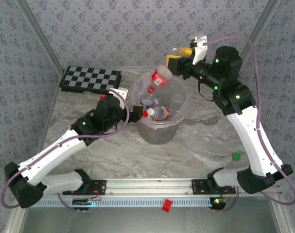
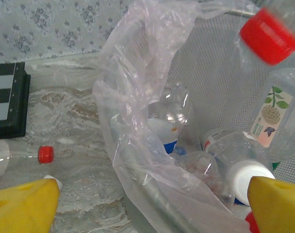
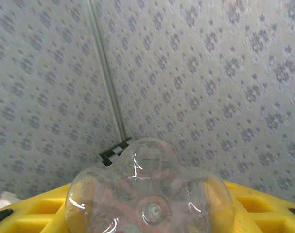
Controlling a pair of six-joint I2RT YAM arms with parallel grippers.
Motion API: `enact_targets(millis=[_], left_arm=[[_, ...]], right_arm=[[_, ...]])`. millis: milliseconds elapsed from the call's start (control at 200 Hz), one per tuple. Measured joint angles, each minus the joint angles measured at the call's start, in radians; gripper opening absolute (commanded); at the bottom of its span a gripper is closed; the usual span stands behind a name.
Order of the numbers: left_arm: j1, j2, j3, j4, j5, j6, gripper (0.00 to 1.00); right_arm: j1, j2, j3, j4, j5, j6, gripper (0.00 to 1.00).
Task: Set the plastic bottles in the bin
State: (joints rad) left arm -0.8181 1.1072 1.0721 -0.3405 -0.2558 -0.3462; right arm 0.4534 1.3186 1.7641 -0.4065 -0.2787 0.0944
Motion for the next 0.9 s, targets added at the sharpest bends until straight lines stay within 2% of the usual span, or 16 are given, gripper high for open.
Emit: enact_targets(millis=[295,665,900], left_arm=[[0.005,-0.005,-0.001,0.002,0.0,-0.031,0.99],[0.02,-0.029,-0.022,0.001,0.0,-0.042,0.99],[0.03,-0.026,-0.028,0.002,0.001,-0.049,0.99]], right_arm=[[0.021,0.127,-0.008,-0.039,0.029,-0.094,0.26],[0.139,0.287,-0.064,-0.098,0.037,-0.158,0.23],[0.165,0.339,-0.159,-0.006,0.043,-0.162,0.23]])
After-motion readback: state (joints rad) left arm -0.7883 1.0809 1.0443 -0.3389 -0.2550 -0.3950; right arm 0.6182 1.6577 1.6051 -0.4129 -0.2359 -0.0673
